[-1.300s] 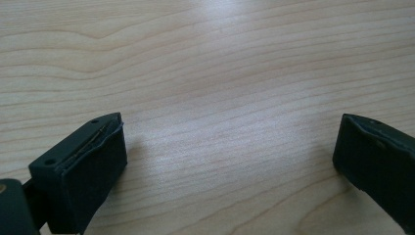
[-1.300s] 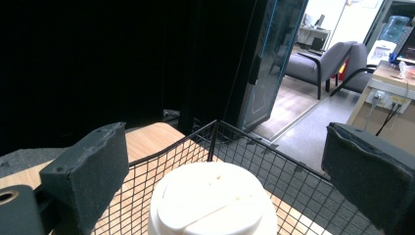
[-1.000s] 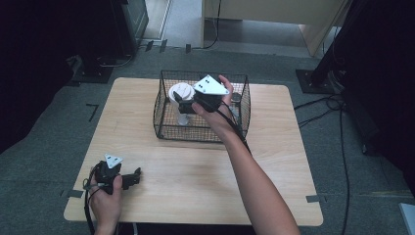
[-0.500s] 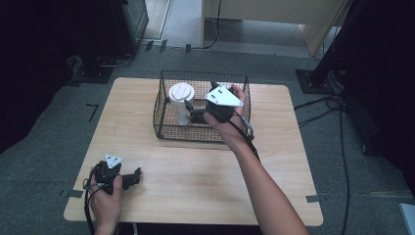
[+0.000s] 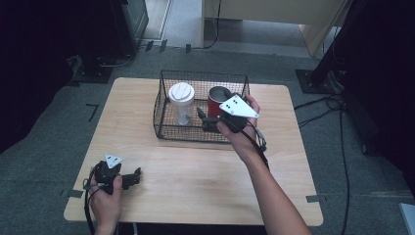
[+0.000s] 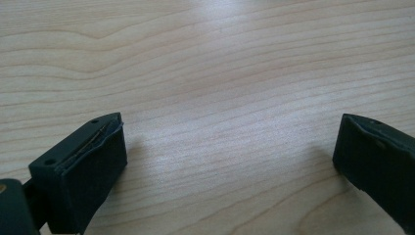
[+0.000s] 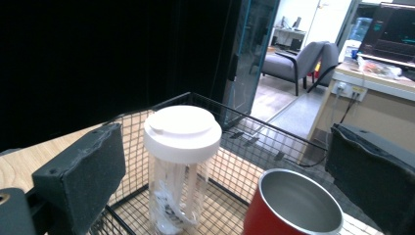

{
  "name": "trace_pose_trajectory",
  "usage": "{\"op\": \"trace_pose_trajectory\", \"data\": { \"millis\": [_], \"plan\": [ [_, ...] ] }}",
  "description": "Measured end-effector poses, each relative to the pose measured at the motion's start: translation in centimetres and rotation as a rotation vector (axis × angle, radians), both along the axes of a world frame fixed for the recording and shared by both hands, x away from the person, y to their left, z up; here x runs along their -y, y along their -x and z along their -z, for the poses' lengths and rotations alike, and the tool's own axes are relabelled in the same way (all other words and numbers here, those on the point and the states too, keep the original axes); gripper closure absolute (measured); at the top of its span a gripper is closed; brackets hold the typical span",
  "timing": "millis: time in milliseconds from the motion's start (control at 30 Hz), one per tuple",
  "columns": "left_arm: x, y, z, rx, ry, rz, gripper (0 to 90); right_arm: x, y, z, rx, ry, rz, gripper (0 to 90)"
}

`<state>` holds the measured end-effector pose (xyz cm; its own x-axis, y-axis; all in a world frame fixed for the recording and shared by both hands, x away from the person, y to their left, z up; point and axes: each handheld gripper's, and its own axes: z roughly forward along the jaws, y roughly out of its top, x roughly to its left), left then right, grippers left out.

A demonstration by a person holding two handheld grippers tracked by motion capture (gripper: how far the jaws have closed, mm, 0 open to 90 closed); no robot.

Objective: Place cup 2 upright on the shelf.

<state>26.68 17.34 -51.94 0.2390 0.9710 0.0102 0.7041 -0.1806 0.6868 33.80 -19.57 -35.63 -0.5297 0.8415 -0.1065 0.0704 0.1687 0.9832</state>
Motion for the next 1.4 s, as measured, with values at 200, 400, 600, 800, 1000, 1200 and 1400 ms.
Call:
{"op": "trace_pose_trajectory", "data": {
  "millis": [200,400,600,800,1000,1200,1400],
  "plan": [
    [0.0,0.0,0.0,0.0,0.0,0.0,0.0,1.7,0.8,0.9,-0.009,-0.018,0.022,1.5],
    [0.0,0.0,0.0,0.0,0.0,0.0,0.0,3.5,1.4,1.9,-0.024,-0.027,0.052,1.5],
    [0.0,0.0,0.0,0.0,-0.001,0.0,0.0,5.1,2.2,2.7,-0.039,-0.035,0.077,1.5],
    [0.0,0.0,0.0,0.001,-0.001,0.0,0.0,6.7,2.9,3.6,-0.046,-0.044,0.104,1.5],
    [0.0,0.0,0.0,0.001,0.001,-0.001,0.0,8.2,3.6,4.9,-0.069,-0.056,0.135,1.6],
    [0.0,0.0,0.0,0.002,0.001,-0.001,0.0,9.6,4.2,6.2,-0.092,-0.062,0.165,1.5],
    [0.0,0.0,0.0,0.001,-0.001,0.0,0.0,10.9,4.8,7.6,-0.117,-0.057,0.197,1.6]
  ]
}}
